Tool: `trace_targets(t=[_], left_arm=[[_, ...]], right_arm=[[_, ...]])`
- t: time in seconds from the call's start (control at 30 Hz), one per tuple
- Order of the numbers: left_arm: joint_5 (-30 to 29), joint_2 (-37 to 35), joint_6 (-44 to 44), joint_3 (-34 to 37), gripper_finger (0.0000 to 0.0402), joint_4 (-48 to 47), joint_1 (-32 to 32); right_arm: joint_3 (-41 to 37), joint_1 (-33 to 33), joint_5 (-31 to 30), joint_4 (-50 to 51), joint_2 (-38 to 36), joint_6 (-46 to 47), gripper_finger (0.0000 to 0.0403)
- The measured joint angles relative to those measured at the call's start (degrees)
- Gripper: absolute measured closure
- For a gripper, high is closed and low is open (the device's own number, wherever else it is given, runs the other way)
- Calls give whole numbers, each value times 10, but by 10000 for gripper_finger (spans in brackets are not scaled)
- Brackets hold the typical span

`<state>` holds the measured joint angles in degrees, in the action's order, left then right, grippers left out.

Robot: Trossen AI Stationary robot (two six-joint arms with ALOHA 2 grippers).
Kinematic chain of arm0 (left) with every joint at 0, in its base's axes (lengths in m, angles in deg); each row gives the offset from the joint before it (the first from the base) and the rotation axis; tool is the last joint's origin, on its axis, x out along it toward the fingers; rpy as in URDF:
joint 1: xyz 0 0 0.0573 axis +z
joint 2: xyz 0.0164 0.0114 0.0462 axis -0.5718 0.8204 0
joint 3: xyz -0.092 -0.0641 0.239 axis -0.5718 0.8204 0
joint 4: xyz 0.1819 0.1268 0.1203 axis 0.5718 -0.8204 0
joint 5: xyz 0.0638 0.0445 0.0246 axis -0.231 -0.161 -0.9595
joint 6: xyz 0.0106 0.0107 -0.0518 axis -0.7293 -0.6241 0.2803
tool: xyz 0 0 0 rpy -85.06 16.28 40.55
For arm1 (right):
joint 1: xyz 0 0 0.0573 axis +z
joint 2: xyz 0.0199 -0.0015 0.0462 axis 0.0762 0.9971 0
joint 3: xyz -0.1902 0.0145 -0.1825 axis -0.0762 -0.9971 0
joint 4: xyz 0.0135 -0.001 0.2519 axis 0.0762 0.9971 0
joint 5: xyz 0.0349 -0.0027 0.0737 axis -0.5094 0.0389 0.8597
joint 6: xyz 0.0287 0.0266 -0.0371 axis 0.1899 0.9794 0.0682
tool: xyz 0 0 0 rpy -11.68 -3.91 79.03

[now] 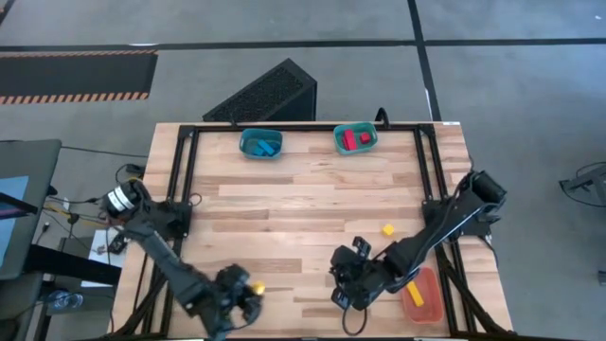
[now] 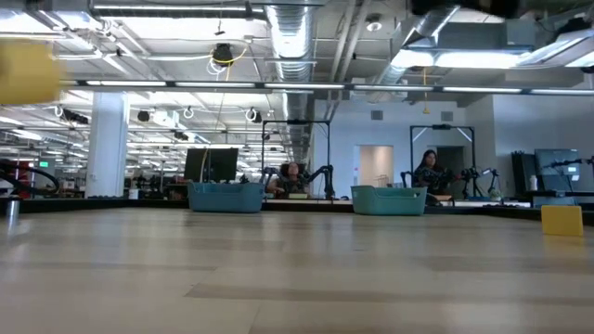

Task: Sort & place blocks by color
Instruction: Put the left yellow block into the orange bin

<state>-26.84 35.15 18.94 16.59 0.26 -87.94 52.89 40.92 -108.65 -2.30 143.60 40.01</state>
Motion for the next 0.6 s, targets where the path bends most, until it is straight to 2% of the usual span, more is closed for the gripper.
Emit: trace_targets(t=[0.07, 0.2, 0.33, 0.43, 0.6], left_arm=[[-13, 0, -69, -6, 302, 46, 30], [1, -1, -219, -30, 302, 130, 87], [10, -1, -327, -82, 302, 112, 130], [45, -2, -428, -121, 302, 105, 152], [91, -2, -569, -166, 302, 95, 189]], right_arm=[[-29, 1, 5, -31, 5, 9, 339], [-91, -1, 12, -110, 7, 42, 317], [-141, 14, 2, -194, -6, 68, 286], [-174, 30, -12, -263, -25, 71, 259], [-211, 34, -91, -262, -78, 84, 216]])
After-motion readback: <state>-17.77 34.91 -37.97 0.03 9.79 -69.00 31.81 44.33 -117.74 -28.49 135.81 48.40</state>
